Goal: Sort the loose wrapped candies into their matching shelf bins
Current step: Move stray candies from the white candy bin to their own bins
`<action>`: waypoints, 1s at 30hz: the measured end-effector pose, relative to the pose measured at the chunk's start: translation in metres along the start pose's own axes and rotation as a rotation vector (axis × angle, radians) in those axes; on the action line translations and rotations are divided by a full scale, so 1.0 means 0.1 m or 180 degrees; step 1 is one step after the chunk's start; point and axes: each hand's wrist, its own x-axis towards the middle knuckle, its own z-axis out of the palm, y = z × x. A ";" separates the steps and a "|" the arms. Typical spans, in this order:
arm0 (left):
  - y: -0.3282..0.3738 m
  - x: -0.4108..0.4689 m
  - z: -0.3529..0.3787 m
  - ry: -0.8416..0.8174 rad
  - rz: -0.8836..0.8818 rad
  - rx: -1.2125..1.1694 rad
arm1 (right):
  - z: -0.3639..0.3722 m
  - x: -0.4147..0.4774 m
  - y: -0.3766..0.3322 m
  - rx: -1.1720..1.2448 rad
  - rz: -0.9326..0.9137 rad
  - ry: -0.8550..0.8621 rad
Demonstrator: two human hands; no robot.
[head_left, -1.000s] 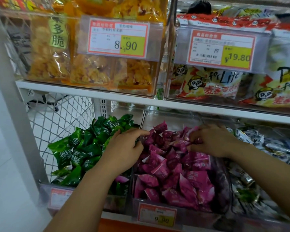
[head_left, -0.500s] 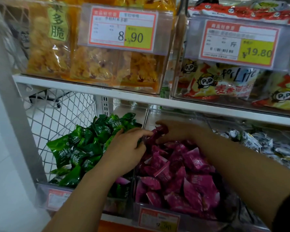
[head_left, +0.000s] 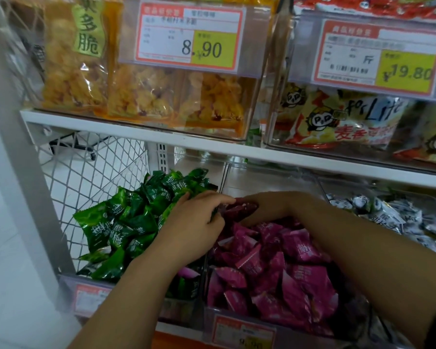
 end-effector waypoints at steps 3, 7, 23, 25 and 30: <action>0.00 0.00 0.00 -0.0015 -0.0001 -0.0011 | -0.04 -0.06 -0.02 -0.0178 0.0022 -0.0173; -0.01 -0.01 -0.01 -0.0004 -0.0012 0.0024 | 0.01 -0.17 0.03 -0.0321 -0.0137 -0.0090; -0.01 -0.02 0.00 0.0025 -0.0017 -0.0098 | 0.17 -0.92 0.24 -0.1013 -0.0653 0.0635; -0.02 -0.02 0.00 0.0032 0.0000 -0.0093 | 0.18 -0.92 0.26 -0.1022 -0.0657 0.0744; -0.02 -0.02 0.00 -0.0004 -0.0026 -0.0142 | 0.19 -0.92 0.36 -0.1054 -0.0861 0.1265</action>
